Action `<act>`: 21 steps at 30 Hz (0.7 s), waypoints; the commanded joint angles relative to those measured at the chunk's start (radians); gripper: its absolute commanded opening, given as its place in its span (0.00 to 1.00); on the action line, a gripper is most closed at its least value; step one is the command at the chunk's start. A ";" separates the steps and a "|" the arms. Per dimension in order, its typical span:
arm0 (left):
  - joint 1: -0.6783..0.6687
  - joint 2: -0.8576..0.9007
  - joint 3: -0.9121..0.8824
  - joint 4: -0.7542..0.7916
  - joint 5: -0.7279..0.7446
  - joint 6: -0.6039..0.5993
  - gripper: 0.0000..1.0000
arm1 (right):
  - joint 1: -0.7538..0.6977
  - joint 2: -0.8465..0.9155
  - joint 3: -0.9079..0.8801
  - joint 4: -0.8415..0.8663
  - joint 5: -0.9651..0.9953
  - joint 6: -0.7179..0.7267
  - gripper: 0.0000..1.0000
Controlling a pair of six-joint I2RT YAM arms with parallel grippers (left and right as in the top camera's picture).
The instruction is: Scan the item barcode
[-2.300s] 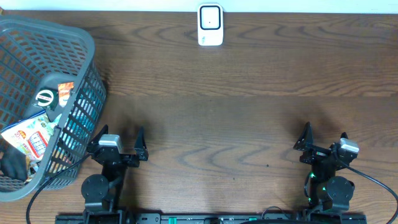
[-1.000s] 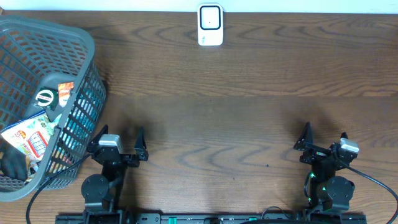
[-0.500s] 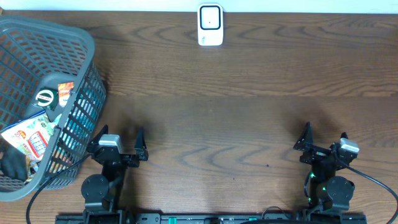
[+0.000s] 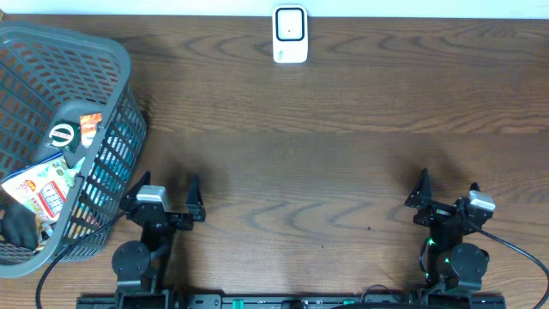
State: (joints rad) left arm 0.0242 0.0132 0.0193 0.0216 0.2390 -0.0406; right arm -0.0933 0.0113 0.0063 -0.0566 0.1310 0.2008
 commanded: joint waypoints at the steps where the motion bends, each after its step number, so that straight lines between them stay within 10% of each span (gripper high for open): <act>1: -0.003 0.000 0.030 0.014 0.132 -0.020 0.98 | 0.009 0.002 -0.001 -0.005 0.005 0.004 0.99; 11: -0.003 0.228 0.472 -0.194 0.130 -0.020 0.98 | 0.009 0.002 -0.001 -0.005 0.005 0.004 0.99; 21: -0.003 0.855 1.414 -0.919 -0.228 -0.001 0.98 | 0.009 0.002 -0.001 -0.005 0.005 0.004 0.99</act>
State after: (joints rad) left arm 0.0231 0.7113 1.1652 -0.7975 0.1226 -0.0830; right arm -0.0929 0.0139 0.0063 -0.0574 0.1307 0.2008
